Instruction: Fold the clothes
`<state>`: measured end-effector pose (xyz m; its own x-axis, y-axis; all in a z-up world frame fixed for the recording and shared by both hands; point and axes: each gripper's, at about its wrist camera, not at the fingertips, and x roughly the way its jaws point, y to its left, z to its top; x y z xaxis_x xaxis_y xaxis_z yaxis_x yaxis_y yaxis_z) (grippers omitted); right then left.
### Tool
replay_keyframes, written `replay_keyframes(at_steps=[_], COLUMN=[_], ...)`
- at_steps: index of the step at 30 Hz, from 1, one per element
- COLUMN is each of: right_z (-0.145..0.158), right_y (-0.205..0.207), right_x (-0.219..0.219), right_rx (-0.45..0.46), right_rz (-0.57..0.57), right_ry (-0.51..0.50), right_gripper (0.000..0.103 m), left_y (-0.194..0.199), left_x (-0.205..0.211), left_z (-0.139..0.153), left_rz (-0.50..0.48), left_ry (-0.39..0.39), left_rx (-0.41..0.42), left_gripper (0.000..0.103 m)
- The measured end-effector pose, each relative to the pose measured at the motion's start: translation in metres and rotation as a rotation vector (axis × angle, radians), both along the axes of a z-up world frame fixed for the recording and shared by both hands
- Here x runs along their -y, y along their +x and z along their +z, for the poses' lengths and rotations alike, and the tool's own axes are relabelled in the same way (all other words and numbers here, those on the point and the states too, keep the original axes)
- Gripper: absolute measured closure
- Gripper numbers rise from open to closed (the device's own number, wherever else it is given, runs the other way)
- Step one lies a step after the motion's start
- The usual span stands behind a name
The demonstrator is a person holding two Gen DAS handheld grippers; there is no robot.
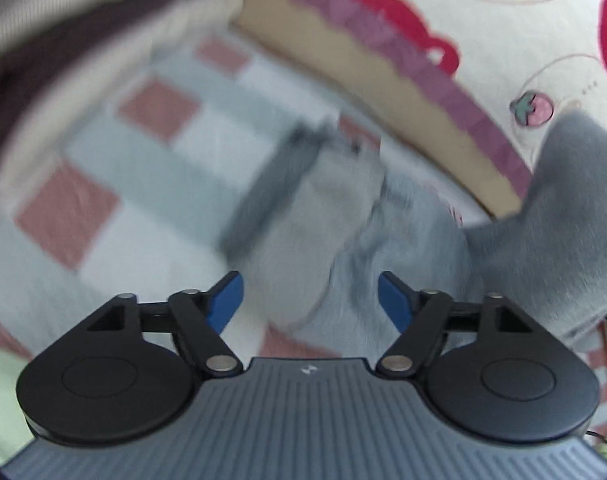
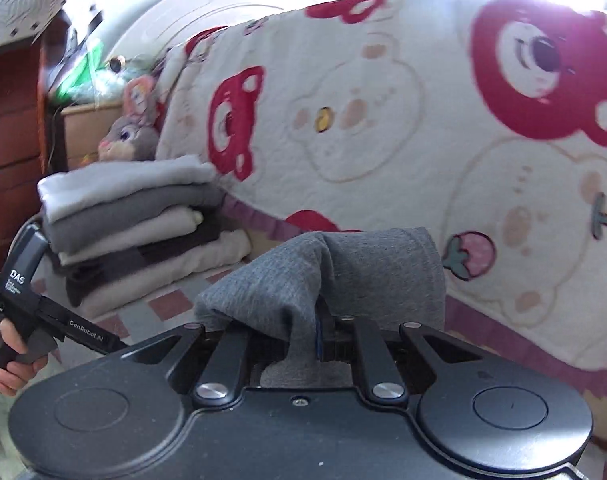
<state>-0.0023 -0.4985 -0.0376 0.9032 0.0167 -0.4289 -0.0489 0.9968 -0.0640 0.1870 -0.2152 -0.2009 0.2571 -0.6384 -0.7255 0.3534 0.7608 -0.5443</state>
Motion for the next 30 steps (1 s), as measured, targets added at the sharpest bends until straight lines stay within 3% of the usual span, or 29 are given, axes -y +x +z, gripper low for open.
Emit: replay_keyframes(at_steps=[2, 3, 5, 7, 11, 12, 17, 20, 22, 24, 30], right_z=[0.0, -0.002, -0.005, -0.007, -0.007, -0.009, -0.017, -0.027, -0.035, -0.042, -0.058], right_y=[0.003, 0.004, 0.005, 0.001, -0.006, -0.006, 0.017, 0.034, 0.042, 0.045, 0.07], right_x=[-0.004, -0.005, -0.01, -0.013, -0.01, -0.01, -0.035, -0.064, -0.08, -0.086, -0.105], right_rx=[0.006, 0.007, 0.007, 0.02, 0.056, 0.058, 0.015, 0.018, 0.024, 0.023, -0.045], right_rz=[0.001, 0.003, 0.008, 0.003, -0.032, -0.035, -0.034, -0.049, -0.054, -0.064, -0.087], right_ry=[0.028, 0.035, 0.032, 0.021, 0.067, 0.085, 0.166, 0.079, 0.029, 0.063, 0.087], right_gripper=[0.088, 0.088, 0.088, 0.088, 0.088, 0.088, 0.088, 0.088, 0.088, 0.088, 0.088], left_y=[0.002, 0.003, 0.0, -0.005, -0.016, -0.015, 0.01, 0.02, 0.022, 0.027, 0.058], left_x=[0.003, 0.005, 0.01, 0.014, 0.025, 0.026, 0.019, 0.008, 0.002, -0.004, -0.016], left_z=[-0.019, -0.028, -0.028, -0.018, 0.024, 0.027, 0.0, 0.001, 0.011, 0.012, -0.023], left_rz=[0.022, 0.033, 0.02, -0.003, -0.049, -0.05, -0.013, -0.044, -0.123, -0.149, -0.092], left_ry=[-0.035, -0.057, -0.064, -0.056, -0.033, -0.029, 0.008, -0.054, -0.11, -0.143, -0.243], left_rx=[-0.094, -0.139, -0.106, -0.019, 0.239, 0.262, 0.112, 0.061, 0.081, 0.12, -0.072], left_gripper=[0.027, 0.032, 0.074, 0.087, 0.09, 0.09, 0.087, 0.083, 0.081, 0.081, 0.08])
